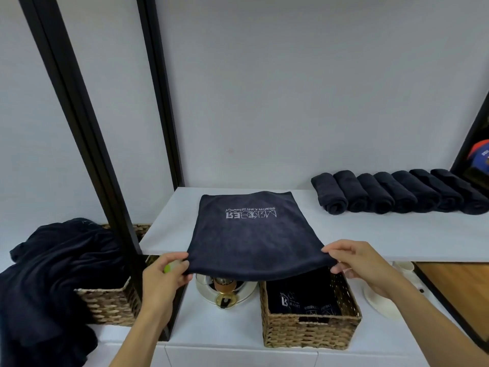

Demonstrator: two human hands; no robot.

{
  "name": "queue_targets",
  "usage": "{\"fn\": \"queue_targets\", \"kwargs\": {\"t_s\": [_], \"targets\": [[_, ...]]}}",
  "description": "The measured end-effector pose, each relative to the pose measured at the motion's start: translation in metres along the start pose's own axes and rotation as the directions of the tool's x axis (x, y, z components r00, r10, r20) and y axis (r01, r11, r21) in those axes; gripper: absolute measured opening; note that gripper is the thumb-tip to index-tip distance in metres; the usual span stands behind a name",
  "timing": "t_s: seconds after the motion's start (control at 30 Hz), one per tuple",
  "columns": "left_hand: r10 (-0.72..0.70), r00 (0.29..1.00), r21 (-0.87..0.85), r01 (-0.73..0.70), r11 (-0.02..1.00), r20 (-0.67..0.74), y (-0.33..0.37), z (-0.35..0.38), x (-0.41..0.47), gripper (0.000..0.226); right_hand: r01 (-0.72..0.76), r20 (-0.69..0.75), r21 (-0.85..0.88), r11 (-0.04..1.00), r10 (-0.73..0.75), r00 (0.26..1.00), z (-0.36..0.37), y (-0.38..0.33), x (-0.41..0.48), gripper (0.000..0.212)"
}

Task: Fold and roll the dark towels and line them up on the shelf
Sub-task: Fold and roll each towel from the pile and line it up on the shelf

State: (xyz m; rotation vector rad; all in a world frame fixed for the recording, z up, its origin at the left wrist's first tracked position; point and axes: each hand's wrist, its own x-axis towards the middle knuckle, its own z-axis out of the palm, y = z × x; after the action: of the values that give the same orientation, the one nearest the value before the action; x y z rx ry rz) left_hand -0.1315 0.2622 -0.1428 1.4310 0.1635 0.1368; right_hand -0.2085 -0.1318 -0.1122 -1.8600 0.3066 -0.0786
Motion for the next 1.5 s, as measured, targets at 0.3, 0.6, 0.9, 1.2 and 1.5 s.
{"fn": "queue_targets", "kwargs": {"t_s": [0.3,0.6,0.9,1.2,1.5], "targets": [[0.19,0.969,0.243,-0.224,0.944,0.157,0.048,0.019,0.049,0.03,0.105,-0.015,0.218,0.97,-0.105,0.994,-0.015,-0.04,0.056,0.032],[0.182,0.982,0.481,-0.185,0.857,0.052,0.063,0.091,0.208,0.012,0.122,-0.165,-0.122,0.985,-0.141,0.976,-0.009,-0.069,0.224,0.007],[0.069,0.998,0.792,-0.038,0.61,-0.006,0.016,0.124,0.288,0.01,-0.088,-0.148,-0.652,0.753,-0.014,0.989,0.038,-0.039,0.327,0.025],[-0.016,0.803,0.799,-0.59,0.115,0.596,-0.017,0.174,0.225,0.061,0.464,0.401,-0.756,0.461,-0.234,0.886,0.144,-0.042,0.283,0.057],[0.203,0.524,0.554,-0.821,-0.138,0.827,-0.007,0.111,0.188,0.067,0.174,0.154,-0.796,0.58,-0.083,0.985,0.087,-0.052,0.315,0.039]]}}
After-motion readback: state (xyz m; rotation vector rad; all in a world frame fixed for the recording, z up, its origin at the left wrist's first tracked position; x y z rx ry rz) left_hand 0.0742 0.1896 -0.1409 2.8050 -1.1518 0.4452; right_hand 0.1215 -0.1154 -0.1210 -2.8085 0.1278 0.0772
